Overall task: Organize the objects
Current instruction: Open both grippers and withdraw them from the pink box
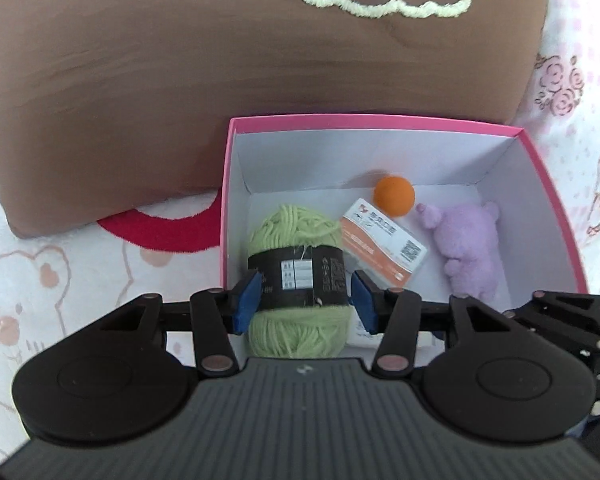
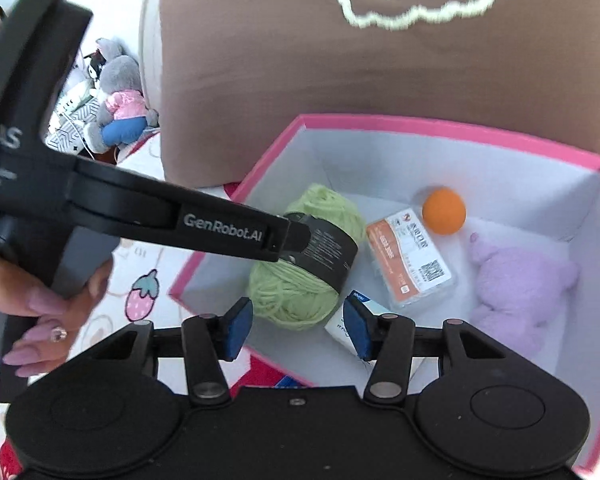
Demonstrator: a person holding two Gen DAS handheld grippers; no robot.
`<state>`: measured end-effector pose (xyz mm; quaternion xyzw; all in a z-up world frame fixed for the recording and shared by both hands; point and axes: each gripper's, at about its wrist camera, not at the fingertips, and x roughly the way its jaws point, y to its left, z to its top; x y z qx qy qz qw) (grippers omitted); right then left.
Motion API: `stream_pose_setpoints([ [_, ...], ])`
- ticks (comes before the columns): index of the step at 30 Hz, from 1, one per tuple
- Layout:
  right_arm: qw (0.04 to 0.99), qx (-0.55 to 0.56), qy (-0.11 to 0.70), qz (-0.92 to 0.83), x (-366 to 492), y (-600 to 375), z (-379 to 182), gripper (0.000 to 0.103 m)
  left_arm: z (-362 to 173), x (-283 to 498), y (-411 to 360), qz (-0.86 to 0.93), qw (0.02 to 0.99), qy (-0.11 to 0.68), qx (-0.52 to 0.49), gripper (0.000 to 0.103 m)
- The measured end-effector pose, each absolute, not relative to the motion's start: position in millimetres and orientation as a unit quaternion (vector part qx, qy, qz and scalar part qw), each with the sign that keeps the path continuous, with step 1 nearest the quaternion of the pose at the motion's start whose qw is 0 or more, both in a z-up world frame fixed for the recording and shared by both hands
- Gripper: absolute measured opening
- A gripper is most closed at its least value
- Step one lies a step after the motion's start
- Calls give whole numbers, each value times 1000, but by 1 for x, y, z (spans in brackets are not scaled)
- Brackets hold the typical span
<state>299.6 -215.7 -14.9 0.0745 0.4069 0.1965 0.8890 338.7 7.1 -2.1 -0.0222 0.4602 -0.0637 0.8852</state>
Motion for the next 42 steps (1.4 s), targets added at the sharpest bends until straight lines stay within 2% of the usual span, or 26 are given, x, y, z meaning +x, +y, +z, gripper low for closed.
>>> stream_pose_setpoints([
  [3, 890, 103, 389, 217, 283, -219, 4, 61, 7, 329, 5, -72, 885, 460, -25, 50],
  [11, 911, 52, 358, 197, 248, -211, 43, 64, 37, 296, 17, -94, 877, 468, -59, 53],
  [21, 910, 13, 387, 151, 226, -214, 73, 65, 57, 274, 18, -111, 870, 477, -53, 59],
  [24, 911, 2, 386, 144, 214, -214, 83, 69, 68, 264, 16, -121, 869, 478, -46, 67],
  [28, 914, -8, 383, 135, 198, -216, 93, 79, 82, 244, 15, -139, 870, 471, -39, 72],
  [32, 918, 19, 377, 119, 188, -221, 98, 83, 91, 227, 20, -148, 873, 462, -55, 84],
  [36, 920, 36, 375, 111, 179, -223, 99, 86, 95, 211, 23, -147, 876, 455, -64, 86],
  [37, 921, 33, 374, 108, 177, -221, 99, 90, 96, 208, 24, -149, 875, 456, -65, 87],
  [38, 921, 27, 373, 104, 175, -219, 99, 95, 96, 205, 25, -150, 874, 457, -67, 89],
  [42, 921, -9, 386, 53, 177, -210, 92, 97, 97, 196, 29, -146, 873, 462, -50, 98],
])
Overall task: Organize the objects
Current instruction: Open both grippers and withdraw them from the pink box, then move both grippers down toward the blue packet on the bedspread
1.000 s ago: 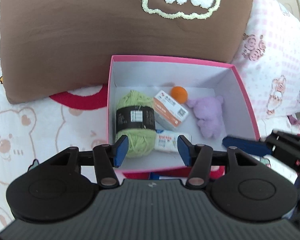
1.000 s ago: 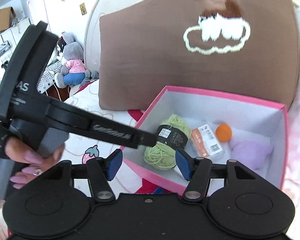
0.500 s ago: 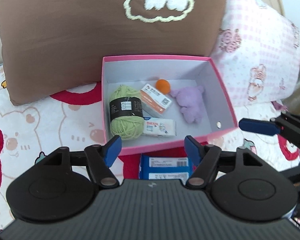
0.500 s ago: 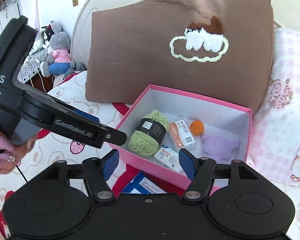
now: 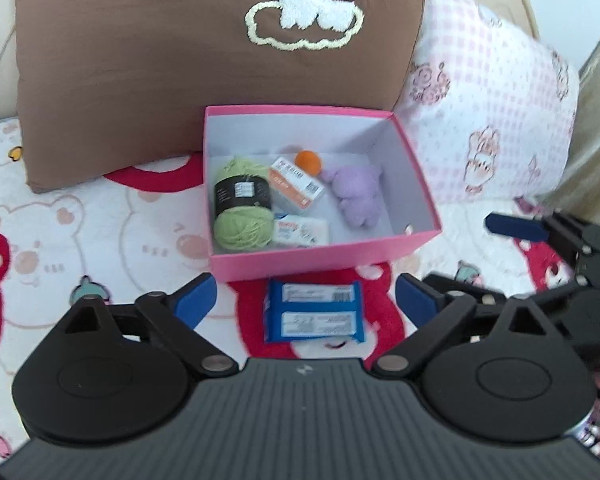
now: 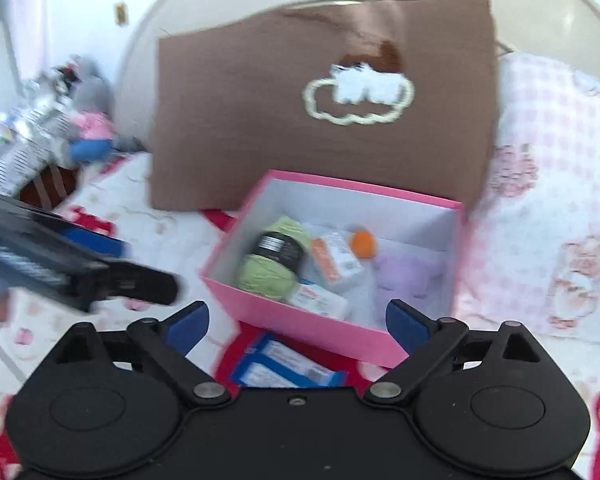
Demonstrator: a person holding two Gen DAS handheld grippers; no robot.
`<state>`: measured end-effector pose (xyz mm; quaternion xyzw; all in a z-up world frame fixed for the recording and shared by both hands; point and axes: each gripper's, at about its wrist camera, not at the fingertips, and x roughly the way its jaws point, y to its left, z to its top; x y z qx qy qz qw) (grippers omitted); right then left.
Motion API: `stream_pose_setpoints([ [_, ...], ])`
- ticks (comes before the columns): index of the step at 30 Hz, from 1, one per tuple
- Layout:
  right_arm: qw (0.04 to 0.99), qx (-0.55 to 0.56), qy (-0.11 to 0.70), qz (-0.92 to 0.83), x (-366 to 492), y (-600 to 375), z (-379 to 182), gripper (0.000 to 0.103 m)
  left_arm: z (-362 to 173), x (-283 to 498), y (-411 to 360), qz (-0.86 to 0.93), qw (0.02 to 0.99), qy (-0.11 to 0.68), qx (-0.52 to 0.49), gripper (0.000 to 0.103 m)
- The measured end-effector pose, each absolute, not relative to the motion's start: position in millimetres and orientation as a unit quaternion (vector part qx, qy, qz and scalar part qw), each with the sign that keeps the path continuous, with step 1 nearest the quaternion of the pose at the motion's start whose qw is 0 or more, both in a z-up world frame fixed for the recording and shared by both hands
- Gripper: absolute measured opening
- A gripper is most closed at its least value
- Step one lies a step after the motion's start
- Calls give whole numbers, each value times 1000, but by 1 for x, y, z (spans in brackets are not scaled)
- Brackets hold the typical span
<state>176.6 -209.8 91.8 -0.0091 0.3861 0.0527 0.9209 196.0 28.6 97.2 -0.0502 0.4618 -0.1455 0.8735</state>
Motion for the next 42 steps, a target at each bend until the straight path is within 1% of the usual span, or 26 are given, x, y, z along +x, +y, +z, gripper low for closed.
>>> stream_pose_setpoints([
  [3, 918, -5, 392, 50, 174, -210, 87, 97, 99, 189, 34, -119, 878, 463, -28, 102],
  [10, 919, -9, 390, 59, 155, -205, 90, 97, 98, 171, 51, -114, 874, 471, -30, 103],
  [17, 923, -9, 378, 75, 131, -199, 99, 97, 94, 151, 51, -120, 876, 466, -33, 103],
  [20, 921, -11, 381, 82, 127, -195, 97, 97, 89, 145, 45, -132, 875, 466, -19, 103],
  [27, 915, -10, 390, 107, 117, -190, 84, 97, 82, 141, 51, -156, 865, 475, -44, 103],
  [33, 911, 1, 393, 121, 113, -188, 69, 97, 68, 142, 58, -162, 857, 485, -66, 103],
  [42, 911, 15, 396, 113, 118, -198, 49, 97, 30, 149, 55, -162, 836, 519, -79, 103],
])
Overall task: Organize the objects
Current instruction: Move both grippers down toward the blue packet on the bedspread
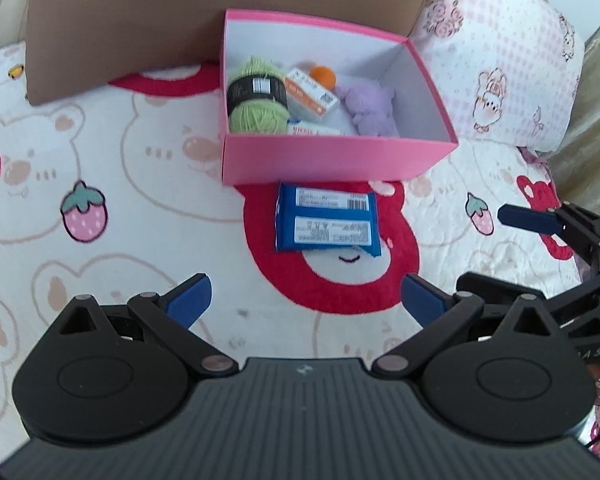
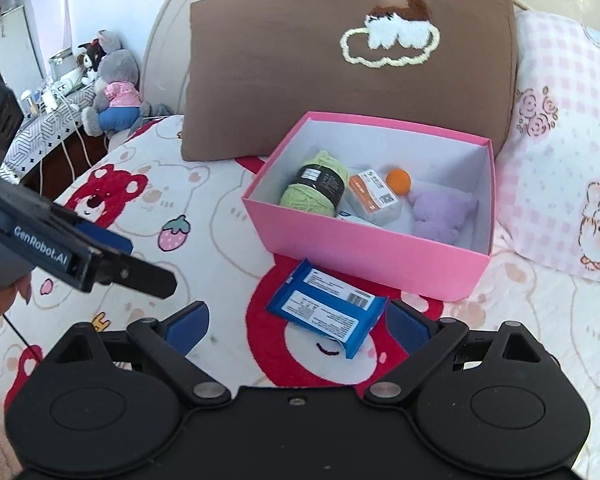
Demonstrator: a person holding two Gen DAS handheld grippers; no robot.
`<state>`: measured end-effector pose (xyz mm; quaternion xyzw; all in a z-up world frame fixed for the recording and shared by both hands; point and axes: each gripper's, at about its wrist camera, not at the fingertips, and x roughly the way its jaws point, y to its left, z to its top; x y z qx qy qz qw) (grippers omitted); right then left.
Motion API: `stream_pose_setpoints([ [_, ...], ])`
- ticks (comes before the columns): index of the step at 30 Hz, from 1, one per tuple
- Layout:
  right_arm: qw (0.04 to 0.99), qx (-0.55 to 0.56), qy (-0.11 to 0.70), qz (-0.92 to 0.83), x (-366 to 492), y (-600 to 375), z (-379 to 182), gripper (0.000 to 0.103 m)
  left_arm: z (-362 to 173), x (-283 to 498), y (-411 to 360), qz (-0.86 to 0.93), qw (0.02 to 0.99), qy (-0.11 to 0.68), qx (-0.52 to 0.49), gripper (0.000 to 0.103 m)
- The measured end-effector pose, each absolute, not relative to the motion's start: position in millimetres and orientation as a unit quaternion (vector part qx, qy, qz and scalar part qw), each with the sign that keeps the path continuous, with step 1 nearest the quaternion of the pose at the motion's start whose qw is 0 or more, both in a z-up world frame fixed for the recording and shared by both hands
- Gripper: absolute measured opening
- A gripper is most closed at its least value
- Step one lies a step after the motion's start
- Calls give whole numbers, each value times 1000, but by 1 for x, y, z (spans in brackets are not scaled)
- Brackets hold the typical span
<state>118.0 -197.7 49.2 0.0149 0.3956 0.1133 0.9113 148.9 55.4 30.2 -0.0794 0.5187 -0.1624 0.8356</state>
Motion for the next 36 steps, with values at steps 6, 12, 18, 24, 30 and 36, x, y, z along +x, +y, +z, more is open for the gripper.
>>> stream_pose_setpoints([
  [6, 910, 18, 400, 110, 120, -203, 33, 97, 15, 153, 56, -160, 832, 523, -95, 103],
  [12, 919, 0, 377, 113, 117, -198, 20, 97, 1, 154, 59, -161, 835, 513, -116, 102],
  [18, 919, -30, 375, 119, 115, -190, 12, 97, -9, 155, 58, -154, 841, 503, -123, 101],
  [24, 917, -33, 375, 130, 114, -190, 2, 97, -18, 153, 52, -160, 849, 489, -119, 101],
  [30, 910, -33, 387, 146, 112, -190, -17, 97, -33, 149, 45, -184, 850, 476, -132, 101],
  [36, 920, -96, 371, 80, 115, -184, -34, 96, -54, 153, 36, -183, 853, 473, -124, 101],
])
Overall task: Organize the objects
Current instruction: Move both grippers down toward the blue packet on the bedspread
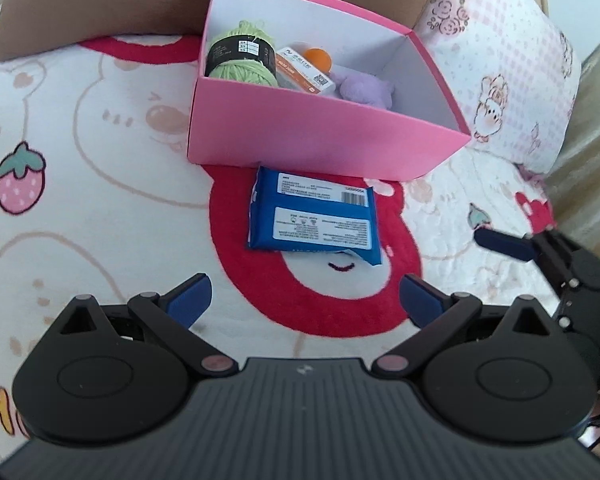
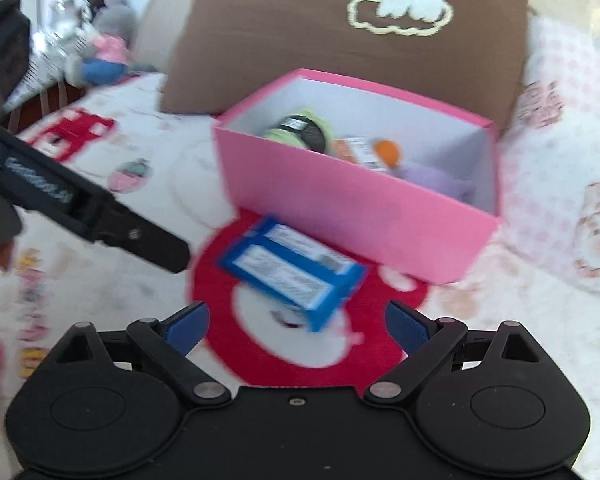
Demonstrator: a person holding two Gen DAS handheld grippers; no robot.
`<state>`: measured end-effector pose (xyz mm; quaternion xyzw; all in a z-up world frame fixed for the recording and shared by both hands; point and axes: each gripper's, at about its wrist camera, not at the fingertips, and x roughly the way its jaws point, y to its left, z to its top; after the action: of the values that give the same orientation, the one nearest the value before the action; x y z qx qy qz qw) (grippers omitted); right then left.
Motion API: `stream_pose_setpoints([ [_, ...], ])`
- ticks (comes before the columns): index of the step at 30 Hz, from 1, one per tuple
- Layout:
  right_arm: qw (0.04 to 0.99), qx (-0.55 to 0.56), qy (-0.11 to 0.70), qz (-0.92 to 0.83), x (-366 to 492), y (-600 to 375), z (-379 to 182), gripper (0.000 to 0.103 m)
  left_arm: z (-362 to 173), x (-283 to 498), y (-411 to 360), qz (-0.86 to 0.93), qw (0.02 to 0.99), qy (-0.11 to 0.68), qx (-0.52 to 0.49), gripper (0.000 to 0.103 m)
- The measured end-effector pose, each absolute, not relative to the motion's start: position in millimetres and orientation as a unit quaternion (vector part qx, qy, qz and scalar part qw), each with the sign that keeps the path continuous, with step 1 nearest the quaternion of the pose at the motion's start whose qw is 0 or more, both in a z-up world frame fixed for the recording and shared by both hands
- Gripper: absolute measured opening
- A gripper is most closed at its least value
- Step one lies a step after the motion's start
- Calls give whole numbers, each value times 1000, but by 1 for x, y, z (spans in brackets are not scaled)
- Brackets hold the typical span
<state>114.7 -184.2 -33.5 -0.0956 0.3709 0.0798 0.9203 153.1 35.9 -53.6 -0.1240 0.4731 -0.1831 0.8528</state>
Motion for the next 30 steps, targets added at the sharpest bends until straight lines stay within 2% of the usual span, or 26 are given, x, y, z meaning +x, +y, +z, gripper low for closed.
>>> stream_pose_setpoints([
  [7, 918, -74, 383, 77, 128, -194, -48, 96, -70, 162, 33, -177, 859, 463, -124, 101],
  [11, 914, -17, 396, 83, 136, -203, -50, 95, -77, 167, 33, -170, 865, 456, -124, 101],
  [17, 923, 26, 367, 112, 137, -207, -46, 93, -81, 173, 36, -116, 896, 417, -101, 99],
  [21, 922, 32, 371, 105, 146, -211, -49, 91, -85, 182, 38, -113, 895, 418, -110, 99],
  [23, 920, 15, 384, 81, 153, -211, -56, 80, -87, 188, 37, -120, 893, 420, -109, 99],
  [25, 916, 11, 393, 76, 160, -212, -62, 71, -92, 193, 34, -135, 888, 424, -112, 94],
  [27, 913, 31, 398, 79, 165, -218, -66, 67, -97, 197, 28, -124, 891, 425, -104, 82],
  [28, 911, 42, 404, 74, 167, -220, -67, 61, -98, 198, 25, -121, 890, 429, -96, 81],
  [30, 907, 63, 411, 72, 169, -222, -64, 59, -101, 200, 22, -118, 889, 434, -91, 81],
])
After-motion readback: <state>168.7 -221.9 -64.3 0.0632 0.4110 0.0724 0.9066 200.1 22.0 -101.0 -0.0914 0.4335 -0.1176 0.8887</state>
